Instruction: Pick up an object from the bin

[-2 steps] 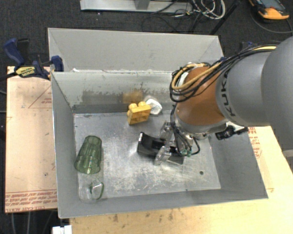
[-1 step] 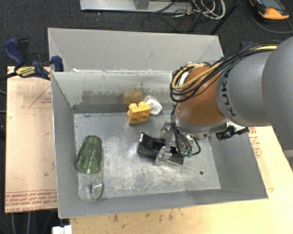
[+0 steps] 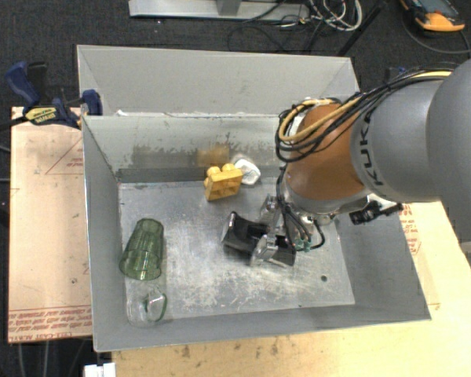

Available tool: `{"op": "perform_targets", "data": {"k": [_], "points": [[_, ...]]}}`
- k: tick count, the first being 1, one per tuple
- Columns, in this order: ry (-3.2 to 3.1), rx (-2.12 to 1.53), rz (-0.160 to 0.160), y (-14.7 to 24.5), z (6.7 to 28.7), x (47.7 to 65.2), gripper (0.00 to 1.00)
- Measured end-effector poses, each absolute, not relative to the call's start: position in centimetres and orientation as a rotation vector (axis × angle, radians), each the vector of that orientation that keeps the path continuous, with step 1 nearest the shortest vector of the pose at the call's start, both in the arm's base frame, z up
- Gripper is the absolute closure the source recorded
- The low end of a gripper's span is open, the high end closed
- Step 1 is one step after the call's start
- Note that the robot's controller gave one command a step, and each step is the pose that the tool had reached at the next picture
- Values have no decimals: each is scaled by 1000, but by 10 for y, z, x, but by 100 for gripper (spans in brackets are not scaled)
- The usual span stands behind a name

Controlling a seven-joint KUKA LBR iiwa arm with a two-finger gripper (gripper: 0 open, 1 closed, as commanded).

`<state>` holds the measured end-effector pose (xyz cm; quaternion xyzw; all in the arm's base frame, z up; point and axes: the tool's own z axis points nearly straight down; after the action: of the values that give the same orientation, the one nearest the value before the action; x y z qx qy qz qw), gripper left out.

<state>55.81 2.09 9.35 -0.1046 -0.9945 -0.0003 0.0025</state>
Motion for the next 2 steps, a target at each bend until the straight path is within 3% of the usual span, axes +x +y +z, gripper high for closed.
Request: {"op": "perform_targets", "data": {"k": [2], "points": [[-3121, -328, -1, 21, 109, 558, 100]]}}
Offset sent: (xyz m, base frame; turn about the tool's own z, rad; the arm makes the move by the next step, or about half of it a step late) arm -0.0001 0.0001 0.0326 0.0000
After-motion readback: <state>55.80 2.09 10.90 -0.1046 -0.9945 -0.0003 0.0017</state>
